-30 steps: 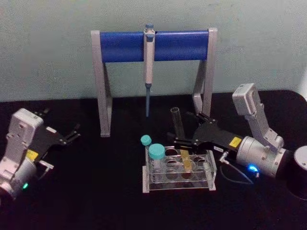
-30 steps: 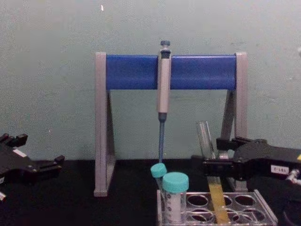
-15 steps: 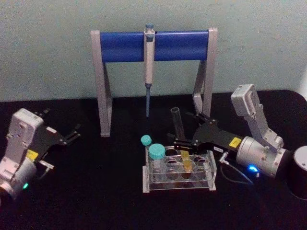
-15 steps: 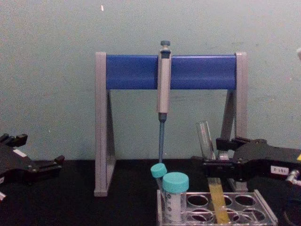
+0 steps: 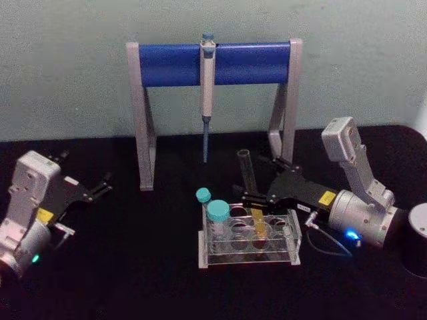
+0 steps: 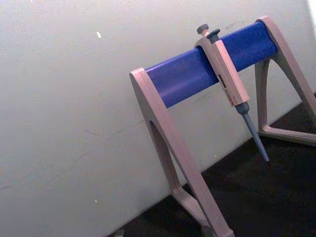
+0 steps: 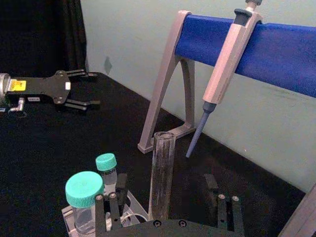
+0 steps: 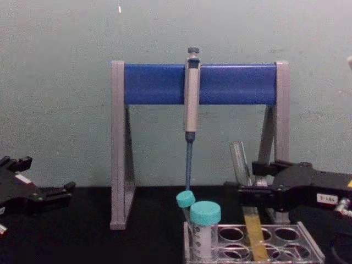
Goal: Pick up the test tube from the test tube rack, shake it, then place it back into the test tube rack.
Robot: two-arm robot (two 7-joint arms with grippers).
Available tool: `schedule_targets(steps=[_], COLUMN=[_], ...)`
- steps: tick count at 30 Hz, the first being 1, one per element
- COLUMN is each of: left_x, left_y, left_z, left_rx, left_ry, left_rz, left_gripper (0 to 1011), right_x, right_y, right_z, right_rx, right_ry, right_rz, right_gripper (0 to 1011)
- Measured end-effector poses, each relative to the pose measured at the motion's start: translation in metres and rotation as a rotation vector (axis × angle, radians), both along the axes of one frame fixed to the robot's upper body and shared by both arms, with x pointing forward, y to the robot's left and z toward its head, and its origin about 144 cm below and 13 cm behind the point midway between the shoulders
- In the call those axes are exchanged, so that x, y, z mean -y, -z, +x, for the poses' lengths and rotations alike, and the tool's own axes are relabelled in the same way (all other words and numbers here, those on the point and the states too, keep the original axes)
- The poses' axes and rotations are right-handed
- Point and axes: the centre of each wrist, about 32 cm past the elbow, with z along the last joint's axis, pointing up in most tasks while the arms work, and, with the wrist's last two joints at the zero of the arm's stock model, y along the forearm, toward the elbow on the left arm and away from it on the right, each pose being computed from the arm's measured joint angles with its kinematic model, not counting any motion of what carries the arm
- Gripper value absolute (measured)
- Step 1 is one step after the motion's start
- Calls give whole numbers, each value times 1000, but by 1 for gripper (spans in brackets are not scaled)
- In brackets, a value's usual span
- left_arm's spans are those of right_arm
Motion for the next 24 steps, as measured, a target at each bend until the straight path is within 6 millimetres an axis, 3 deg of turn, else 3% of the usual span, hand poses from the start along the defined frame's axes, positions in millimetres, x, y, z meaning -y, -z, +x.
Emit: schedule_targets(steps=[7,24], left_x=[0,0], left_y=[0,0], left_z=[0,0], left_rx=[0,0], left_ry=[0,0], left_rz=[0,0], left_gripper=[1001,1001], right_x=[0,0], right_y=[0,0], right_z=[0,0], right_rx=[0,0], right_ry=[0,0], right_rz=[0,2], right_gripper=[836,294])
